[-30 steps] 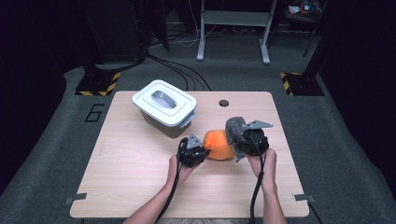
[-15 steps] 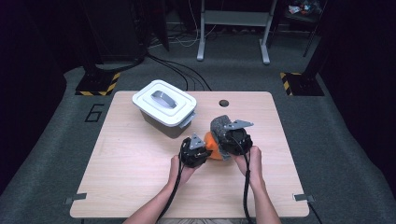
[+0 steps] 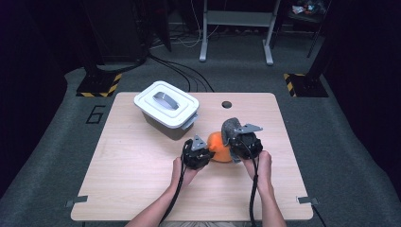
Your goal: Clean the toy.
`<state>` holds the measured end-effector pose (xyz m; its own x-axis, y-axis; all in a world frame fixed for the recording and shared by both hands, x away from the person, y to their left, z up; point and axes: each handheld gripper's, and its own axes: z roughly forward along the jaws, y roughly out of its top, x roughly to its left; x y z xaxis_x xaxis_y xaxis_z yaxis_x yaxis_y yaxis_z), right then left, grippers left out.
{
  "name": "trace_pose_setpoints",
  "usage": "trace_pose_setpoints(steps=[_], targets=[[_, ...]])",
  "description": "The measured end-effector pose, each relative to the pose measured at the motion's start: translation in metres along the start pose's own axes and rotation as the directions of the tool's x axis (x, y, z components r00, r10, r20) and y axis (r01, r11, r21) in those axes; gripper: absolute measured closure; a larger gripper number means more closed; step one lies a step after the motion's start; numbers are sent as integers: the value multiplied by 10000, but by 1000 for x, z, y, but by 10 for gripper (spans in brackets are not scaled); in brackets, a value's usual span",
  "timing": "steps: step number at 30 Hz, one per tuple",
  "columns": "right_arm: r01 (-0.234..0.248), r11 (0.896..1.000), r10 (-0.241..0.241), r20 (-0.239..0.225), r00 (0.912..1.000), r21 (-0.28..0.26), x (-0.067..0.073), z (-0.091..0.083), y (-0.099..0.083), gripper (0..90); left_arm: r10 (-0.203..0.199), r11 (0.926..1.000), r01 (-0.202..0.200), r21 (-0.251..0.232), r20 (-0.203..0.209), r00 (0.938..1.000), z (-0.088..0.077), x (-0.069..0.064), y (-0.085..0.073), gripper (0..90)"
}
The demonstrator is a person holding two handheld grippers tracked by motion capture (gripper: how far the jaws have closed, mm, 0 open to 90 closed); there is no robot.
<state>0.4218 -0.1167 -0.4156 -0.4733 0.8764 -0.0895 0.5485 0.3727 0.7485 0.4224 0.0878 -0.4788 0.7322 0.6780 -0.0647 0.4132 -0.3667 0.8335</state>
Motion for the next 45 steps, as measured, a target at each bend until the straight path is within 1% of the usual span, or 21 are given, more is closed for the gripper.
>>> trace_pose_setpoints(steps=[1, 4, 7, 10, 15, 16, 19, 24, 27, 30, 31, 33, 35, 37, 38, 39, 40, 41, 43, 45], targets=[[-145, 9999, 145, 70, 9999, 0, -2, 0, -2, 681, 14, 10000, -14, -3, 8, 10000, 0, 0, 0, 762], [-312, 9995, 311, 171, 9994, 34, -9, 0, -8, 680, 5, 10000, -5, -10, 14, 10000, 0, 0, 0, 762], [-607, 9981, 604, 270, 9978, 117, -16, 1, -15, 680, -15, 10000, 15, -28, -5, 10000, 0, 0, -1, 762], [-780, 9967, 773, 291, 9966, 214, -23, 3, -22, 680, -3, 10000, 3, -6, 27, 10000, 0, 0, -1, 762], [-1283, 9909, 1269, 340, 9913, 407, -35, 10, -32, 680, -3, 10000, 3, -8, 26, 10000, 0, 0, -1, 762], [-1418, 9889, 1402, 378, 9894, 433, -37, 11, -34, 680, -9, 10000, 10, -19, 15, 10000, 0, 1, -1, 762], [-1607, 9852, 1582, 450, 9864, 594, -43, 18, -40, 681, -10, 10000, 10, -21, 14, 10000, 0, 1, -1, 762], [-2002, 9740, 1946, 604, 9790, 1064, -52, 33, -51, 681, -4, 10000, 4, -32, 10, 10000, 0, 1, -2, 762], [-2175, 9664, 2121, 534, 9758, 1369, -56, 44, -58, 681, -66, 10000, 66, -26, 47, 10000, -1, 1, -2, 762], [-2232, 9634, 2191, 435, 9747, 1482, -59, 51, -63, 683, -13, 10000, 14, -11, 26, 10000, -1, 1, -2, 762], [-2206, 9643, 2167, 424, 9753, 1464, -59, 51, -63, 685, -5, 10000, 5, -7, 20, 10000, -1, 1, -2, 762], [-2276, 9633, 2229, 479, 9737, 1421, -59, 48, -61, 689, -37, 10000, 37, -23, 28, 10000, -1, 2, -2, 762], [-2255, 9671, 2199, 588, 9738, 1180, -60, 40, -59, 691, -52, 10000, 52, -42, 5, 10000, -2, 2, -2, 761], [-2332, 9677, 2282, 598, 9718, 960, -61, 30, -56, 693, -53, 10000, 53, -47, 2, 10000, -2, 3, -3, 761], [-2319, 9697, 2274, 631, 9718, 770, -61, 24, -54, 693, -49, 10000, 49, -31, 28, 10000, -2, 3, -3, 761], [-2275, 9717, 2237, 623, 9727, 638, -61, 20, -52, 693, -52, 10000, 52, -28, 37, 10000, -2, 3, -3, 761], [-2115, 9767, 2091, 610, 9760, 363, -60, 12, -49, 693, -57, 10000, 57, -32, 32, 10000, -2, 3, -3, 760], [-2050, 9786, 2039, 527, 9776, 170, -59, 5, -46, 693, -54, 10000, 54, -40, 30, 10000, -2, 3, -3, 760], [-1789, 9837, 1796, 410, 9829, -199, -54, -9, -38, 693, -49, 10000, 49, -61, 16, 10000, -2, 3, -3, 761], [-1587, 9859, 1599, 188, 9870, -537, -46, -21, -30, 693, -50, 10000, 50, -66, 8, 10000, -2, 3, -3, 760]])
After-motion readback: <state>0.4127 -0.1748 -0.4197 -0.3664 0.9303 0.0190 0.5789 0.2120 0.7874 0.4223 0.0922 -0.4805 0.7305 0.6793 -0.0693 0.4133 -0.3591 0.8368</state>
